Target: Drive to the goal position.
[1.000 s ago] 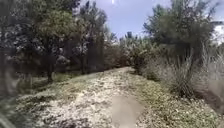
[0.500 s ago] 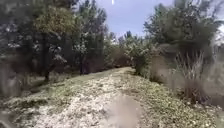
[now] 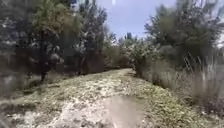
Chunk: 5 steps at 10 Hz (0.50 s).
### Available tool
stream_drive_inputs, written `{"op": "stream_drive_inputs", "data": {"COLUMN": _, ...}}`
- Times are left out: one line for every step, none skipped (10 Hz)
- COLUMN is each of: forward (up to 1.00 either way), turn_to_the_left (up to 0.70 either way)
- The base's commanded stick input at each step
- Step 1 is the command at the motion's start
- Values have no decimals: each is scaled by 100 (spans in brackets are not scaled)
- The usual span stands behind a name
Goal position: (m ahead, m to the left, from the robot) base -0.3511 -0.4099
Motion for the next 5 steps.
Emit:
{"op": "stream_drive_inputs", "data": {"forward": 50, "turn_to_the_left": 1}}
{"op": "stream_drive_inputs", "data": {"forward": 50, "turn_to_the_left": 1}}
{"op": "stream_drive_inputs", "data": {"forward": 50, "turn_to_the_left": 1}}
{"op": "stream_drive_inputs", "data": {"forward": 50, "turn_to_the_left": 1}}
{"op": "stream_drive_inputs", "data": {"forward": 50, "turn_to_the_left": 1}}
